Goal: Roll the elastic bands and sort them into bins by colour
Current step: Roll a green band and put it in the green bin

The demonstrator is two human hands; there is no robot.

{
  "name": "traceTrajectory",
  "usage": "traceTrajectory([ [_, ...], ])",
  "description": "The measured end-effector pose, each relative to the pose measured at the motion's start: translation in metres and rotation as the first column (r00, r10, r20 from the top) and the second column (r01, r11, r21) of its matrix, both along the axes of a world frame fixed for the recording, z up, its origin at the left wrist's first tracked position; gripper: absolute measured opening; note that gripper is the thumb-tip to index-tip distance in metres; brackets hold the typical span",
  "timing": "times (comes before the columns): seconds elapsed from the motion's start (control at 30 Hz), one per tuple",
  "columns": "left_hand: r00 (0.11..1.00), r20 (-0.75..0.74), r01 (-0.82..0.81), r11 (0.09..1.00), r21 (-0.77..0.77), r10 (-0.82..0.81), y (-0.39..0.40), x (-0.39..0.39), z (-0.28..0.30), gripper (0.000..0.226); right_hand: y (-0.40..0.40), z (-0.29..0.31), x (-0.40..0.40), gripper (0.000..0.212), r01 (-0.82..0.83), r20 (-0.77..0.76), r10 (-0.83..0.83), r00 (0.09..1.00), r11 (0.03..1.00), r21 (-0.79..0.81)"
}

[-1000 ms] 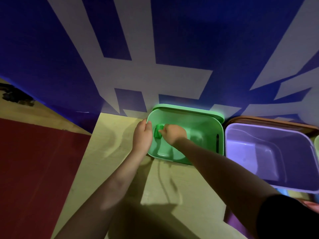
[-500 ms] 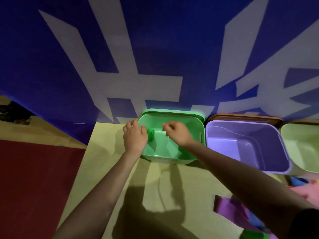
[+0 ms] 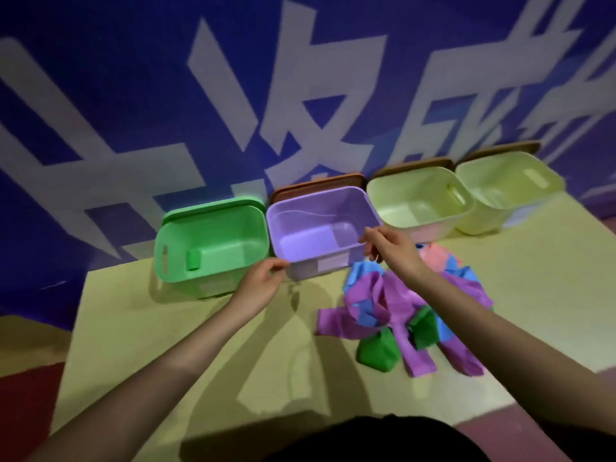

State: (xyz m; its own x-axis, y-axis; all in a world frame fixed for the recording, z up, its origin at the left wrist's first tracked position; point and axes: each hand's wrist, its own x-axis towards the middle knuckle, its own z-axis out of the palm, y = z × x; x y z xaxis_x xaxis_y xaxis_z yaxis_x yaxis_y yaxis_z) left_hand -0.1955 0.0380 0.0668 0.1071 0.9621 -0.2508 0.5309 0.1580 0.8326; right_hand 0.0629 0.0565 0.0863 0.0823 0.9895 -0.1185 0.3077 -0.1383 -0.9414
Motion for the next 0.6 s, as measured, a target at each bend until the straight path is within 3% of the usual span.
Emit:
traceTrajectory([
  [0.13,0.998,0.018,0.066,0.981,-0.184,-0.064,-0.022,0.047,-0.032,0.019,-0.053,-0.038,0.074,0.035,0.080,0.146,-0.060,0.988,0.988,-0.133],
  [0.3,0.978,-0.043,0.190,0.959,-0.211,-0.203,-0.045,0.110,-0.065,0.019,-0.096,-0.079,0.135,0.036,0.168,0.274,-0.097,0.957,0.955,-0.246],
  [0.47,0.943,-0.081,0.287,0.912,-0.294,-0.322,-0.075,0.172,-0.094,0.026,-0.109,-0.105,0.162,0.012,-0.014,0.437,0.139,0.889,0.961,-0.278],
  [0.6,0.953,-0.117,0.240,0.931,-0.274,-0.279,-0.077,0.221,-0.108,0.028,-0.102,-0.119,0.169,0.026,-0.168,0.484,0.305,0.820,0.937,-0.306],
])
